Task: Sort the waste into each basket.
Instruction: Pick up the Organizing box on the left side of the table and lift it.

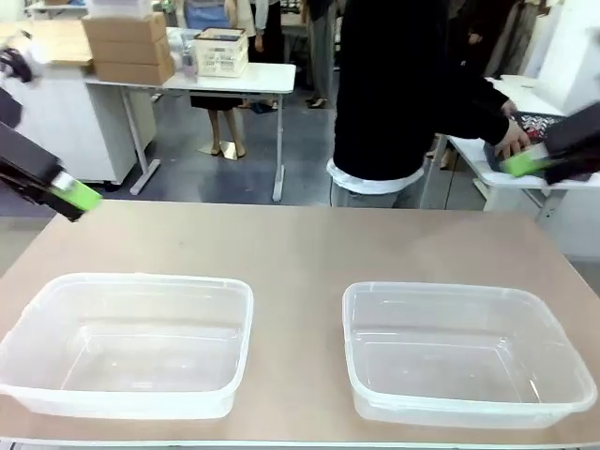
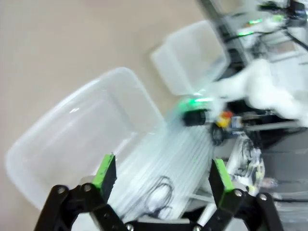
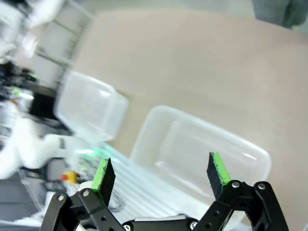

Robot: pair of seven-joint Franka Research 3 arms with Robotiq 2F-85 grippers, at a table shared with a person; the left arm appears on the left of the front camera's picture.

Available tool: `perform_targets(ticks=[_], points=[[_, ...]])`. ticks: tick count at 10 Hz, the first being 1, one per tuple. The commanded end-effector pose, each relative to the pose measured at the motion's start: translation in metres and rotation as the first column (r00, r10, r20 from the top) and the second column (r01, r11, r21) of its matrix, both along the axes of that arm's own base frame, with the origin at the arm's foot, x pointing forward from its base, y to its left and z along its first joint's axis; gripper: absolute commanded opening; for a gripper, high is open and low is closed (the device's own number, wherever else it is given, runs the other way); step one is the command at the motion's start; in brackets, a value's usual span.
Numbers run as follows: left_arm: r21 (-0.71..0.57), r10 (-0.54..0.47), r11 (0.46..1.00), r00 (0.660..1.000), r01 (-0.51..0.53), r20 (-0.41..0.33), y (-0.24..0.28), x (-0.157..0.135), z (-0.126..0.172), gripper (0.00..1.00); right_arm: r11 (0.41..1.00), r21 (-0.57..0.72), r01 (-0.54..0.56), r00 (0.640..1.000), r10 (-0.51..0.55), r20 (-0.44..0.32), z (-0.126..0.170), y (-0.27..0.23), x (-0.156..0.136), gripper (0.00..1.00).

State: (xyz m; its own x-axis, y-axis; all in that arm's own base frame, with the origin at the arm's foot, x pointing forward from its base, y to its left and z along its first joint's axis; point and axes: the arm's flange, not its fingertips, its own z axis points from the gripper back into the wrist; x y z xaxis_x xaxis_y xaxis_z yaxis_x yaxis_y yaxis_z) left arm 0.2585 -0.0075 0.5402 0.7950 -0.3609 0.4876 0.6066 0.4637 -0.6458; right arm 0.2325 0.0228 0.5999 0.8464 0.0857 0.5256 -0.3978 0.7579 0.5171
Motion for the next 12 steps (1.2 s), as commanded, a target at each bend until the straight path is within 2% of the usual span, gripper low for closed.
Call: perform_targets(ticks=[1,2,3,4,5,11,12], points=[[-0.441,-0.002,0.882,0.935,-0.165,-0.355,0.045,0.006,-0.018,1.0,0.707,0.617,0.345,0.938,-0.227,-0.264,-0.039,-0.058,-0.022,1.0],[-0.505,0.048,0.829,0.93,-0.241,-0.364,0.06,0.002,-0.024,1.0,0.675,0.623,0.395,0.915,-0.232,-0.329,-0.051,-0.073,-0.021,1.0],[-0.523,0.103,0.79,0.911,-0.319,-0.399,0.07,0.001,-0.027,1.0,0.643,0.611,0.463,0.884,-0.283,-0.372,-0.06,-0.084,-0.02,1.0],[-0.458,0.182,0.793,0.873,-0.403,-0.453,0.073,0.001,-0.027,1.0,0.666,0.512,0.542,0.839,-0.395,-0.374,-0.066,-0.089,-0.02,1.0],[-0.421,0.019,0.898,0.969,-0.125,-0.247,0.079,-0.007,-0.024,1.0,0.886,0.416,0.203,0.972,-0.132,-0.193,-0.012,-0.105,-0.015,1.0],[-0.421,0.019,0.898,0.969,-0.125,-0.247,0.079,-0.007,-0.024,1.0,0.886,0.416,0.203,0.972,-0.132,-0.193,-0.012,-0.105,-0.015,1.0],[-0.407,0.029,0.903,0.963,-0.141,-0.267,0.076,-0.008,-0.023,1.0,0.895,0.393,0.212,0.968,-0.137,-0.209,-0.013,-0.1,-0.017,1.0]])
